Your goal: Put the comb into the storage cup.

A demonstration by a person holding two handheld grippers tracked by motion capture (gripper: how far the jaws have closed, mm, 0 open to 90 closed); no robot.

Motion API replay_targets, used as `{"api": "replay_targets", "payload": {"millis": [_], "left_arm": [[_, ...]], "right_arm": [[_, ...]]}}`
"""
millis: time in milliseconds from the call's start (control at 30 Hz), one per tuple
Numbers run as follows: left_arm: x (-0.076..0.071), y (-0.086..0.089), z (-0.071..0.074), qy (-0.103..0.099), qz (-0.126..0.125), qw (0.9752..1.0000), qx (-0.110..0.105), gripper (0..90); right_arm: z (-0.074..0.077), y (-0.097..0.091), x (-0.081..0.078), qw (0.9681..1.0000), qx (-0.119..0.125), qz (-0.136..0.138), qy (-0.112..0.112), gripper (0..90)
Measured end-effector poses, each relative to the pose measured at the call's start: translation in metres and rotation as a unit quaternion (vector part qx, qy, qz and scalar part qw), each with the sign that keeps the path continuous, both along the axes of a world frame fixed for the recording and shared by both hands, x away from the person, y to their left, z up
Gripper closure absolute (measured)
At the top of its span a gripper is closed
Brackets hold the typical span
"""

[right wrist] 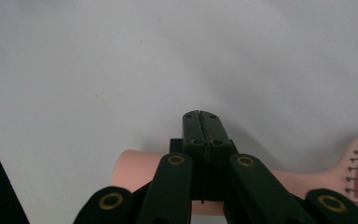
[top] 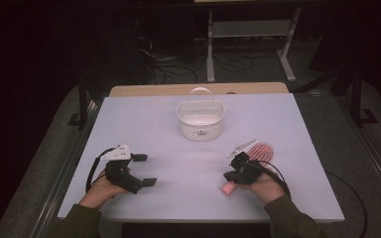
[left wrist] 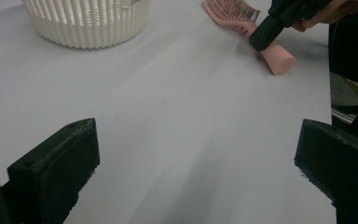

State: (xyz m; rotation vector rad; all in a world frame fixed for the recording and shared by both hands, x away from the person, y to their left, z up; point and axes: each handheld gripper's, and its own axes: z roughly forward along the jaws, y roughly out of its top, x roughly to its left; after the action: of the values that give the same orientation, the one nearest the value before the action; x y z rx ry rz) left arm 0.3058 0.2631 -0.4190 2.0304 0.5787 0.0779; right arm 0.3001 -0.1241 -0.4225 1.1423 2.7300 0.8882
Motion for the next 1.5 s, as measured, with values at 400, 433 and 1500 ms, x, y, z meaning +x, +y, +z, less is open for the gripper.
{"api": "replay_targets", "payload": {"millis": [400, 433, 1500], "left_arm": [[0.002, -0.002, -0.001, 0.001, -0.003, 1.0000, 0.002, 0.0], [0.002, -0.002, -0.001, 0.001, -0.003, 1.0000, 0.001, 0.0], [0.003, -0.006, -0.001, 0.001, -0.005, 1.0000, 0.003, 0.0]], "right_arm": [[-0.002, -0.013, -0.015, 0.9997, -0.021, -0.009, 0.002, 89.2], [-0.002, -0.015, -0.016, 0.9997, -0.022, -0.008, 0.001, 89.2], [-0.001, -0.075, -0.042, 0.9963, -0.041, -0.076, 0.004, 89.2]]}}
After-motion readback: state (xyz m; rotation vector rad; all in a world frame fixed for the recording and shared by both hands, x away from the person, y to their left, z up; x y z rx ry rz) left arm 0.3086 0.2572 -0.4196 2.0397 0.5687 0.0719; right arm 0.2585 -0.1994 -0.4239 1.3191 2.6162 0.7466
